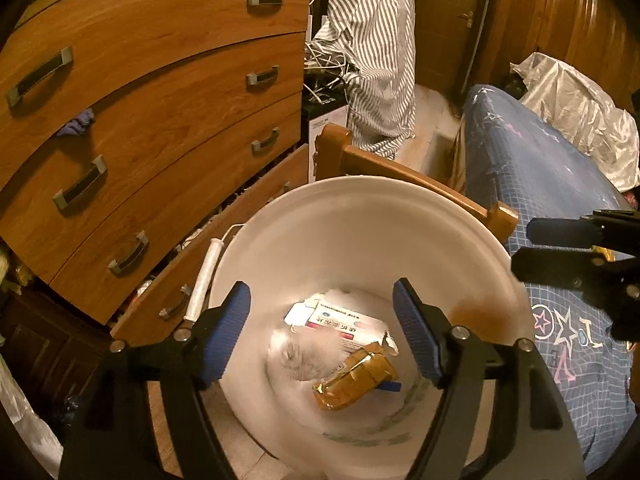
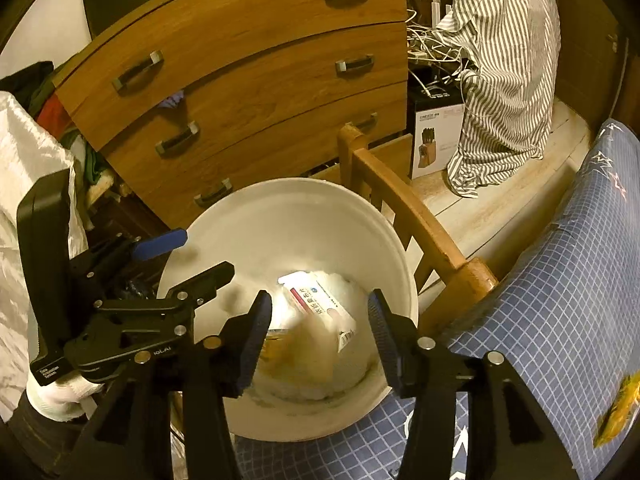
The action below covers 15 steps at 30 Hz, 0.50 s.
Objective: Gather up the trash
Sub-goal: 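Open the left tool dropping the towel while the right tool drops the sponge, then return to the bed and grasp the white plastic bag with the left tool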
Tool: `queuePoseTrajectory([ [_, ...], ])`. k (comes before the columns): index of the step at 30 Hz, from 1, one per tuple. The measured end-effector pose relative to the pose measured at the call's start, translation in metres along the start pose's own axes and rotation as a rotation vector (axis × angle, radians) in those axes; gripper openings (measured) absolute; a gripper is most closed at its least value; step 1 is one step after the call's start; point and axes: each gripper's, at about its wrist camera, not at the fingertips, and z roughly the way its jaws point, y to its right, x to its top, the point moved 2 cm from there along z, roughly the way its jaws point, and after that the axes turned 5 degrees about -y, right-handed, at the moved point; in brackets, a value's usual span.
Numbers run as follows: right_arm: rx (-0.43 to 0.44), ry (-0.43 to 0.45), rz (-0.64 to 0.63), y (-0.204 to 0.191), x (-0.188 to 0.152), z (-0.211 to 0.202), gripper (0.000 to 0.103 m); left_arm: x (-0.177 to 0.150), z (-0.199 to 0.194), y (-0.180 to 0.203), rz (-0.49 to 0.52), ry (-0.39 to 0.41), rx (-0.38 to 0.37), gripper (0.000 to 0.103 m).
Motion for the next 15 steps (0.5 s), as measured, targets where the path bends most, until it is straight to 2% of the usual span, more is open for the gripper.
queuePoseTrajectory([
  [10,0.031,0.074,0.047,0.016,-0.022,-0.034,0.052,-0.002,-0.013,0.015,0.035,0.029,0.008,0.07],
  [13,0.039,0.129,0.058,0.018,-0.048,-0.058,0.052,-0.009,-0.021,0.027,0.053,0.042,-0.015,0.07],
  [15,0.024,0.193,0.064,0.022,-0.079,-0.081,0.052,-0.018,-0.026,0.04,0.068,0.05,-0.038,0.07],
])
